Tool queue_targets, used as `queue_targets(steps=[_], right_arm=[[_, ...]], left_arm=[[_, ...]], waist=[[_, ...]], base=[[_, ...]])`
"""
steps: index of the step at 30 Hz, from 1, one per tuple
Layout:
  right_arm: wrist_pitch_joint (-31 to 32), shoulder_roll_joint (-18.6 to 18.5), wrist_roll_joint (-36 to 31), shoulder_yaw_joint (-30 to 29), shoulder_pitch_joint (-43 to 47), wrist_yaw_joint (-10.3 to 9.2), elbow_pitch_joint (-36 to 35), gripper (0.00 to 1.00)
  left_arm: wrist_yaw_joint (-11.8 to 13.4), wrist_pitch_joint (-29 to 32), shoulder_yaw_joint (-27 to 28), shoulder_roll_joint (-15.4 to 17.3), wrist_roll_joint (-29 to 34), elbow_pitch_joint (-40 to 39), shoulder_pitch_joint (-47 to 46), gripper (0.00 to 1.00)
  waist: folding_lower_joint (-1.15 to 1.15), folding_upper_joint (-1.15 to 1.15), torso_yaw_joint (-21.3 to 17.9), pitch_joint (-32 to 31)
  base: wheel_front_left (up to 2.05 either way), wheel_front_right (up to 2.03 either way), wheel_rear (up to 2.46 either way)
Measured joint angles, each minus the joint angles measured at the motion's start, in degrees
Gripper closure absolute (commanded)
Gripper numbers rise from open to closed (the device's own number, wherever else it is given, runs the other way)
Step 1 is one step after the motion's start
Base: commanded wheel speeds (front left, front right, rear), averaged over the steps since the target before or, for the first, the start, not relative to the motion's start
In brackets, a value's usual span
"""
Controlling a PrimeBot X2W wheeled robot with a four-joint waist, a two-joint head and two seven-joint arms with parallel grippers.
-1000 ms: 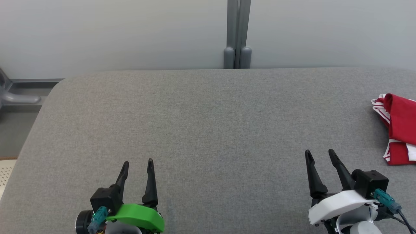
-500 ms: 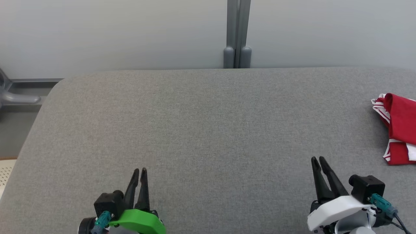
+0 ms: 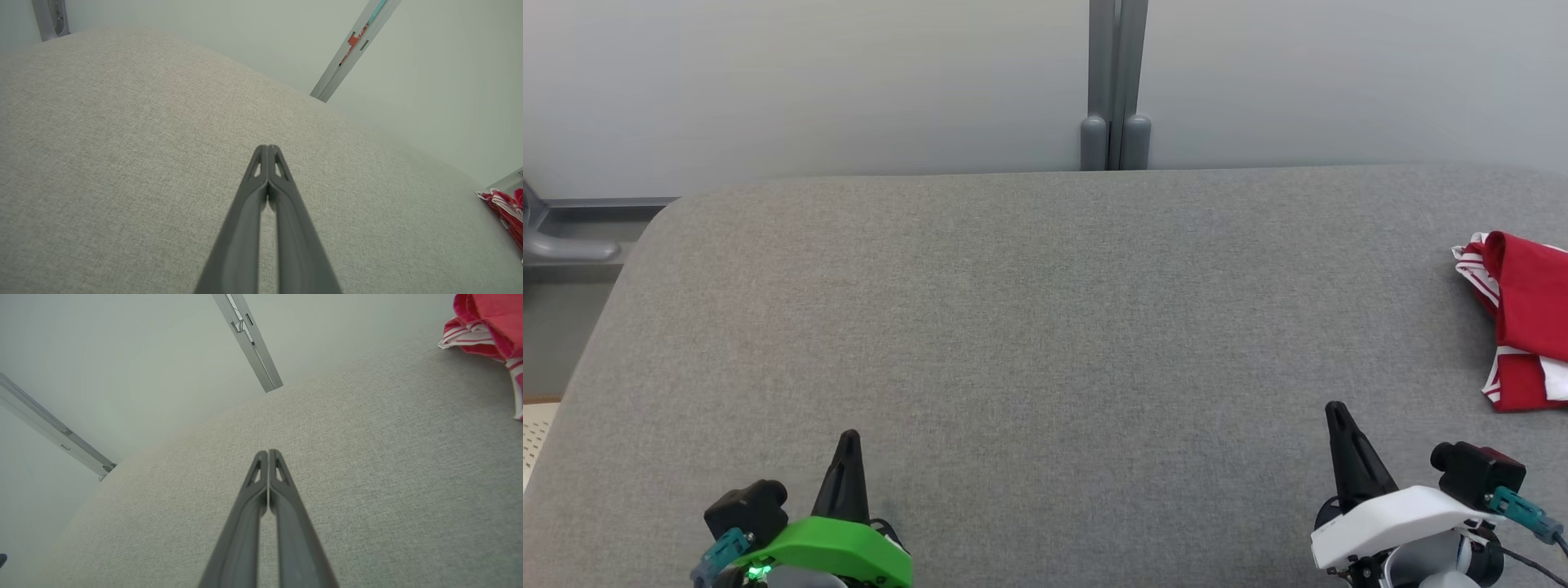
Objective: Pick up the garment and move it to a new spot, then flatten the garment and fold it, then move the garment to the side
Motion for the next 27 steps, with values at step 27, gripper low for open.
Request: queue_targets(steps=[27], right_arm=[[4.2, -0.4, 22.4, -2.1, -2.5, 0.00, 0.9, 1.00]], left_arm=[[-3.2, 6.0, 6.3, 0.0, -20.3, -1.7, -0.7, 1.00]], waist=[[0.00, 0.00, -0.7, 0.3]], base=[[0.00, 0.00, 0.00]])
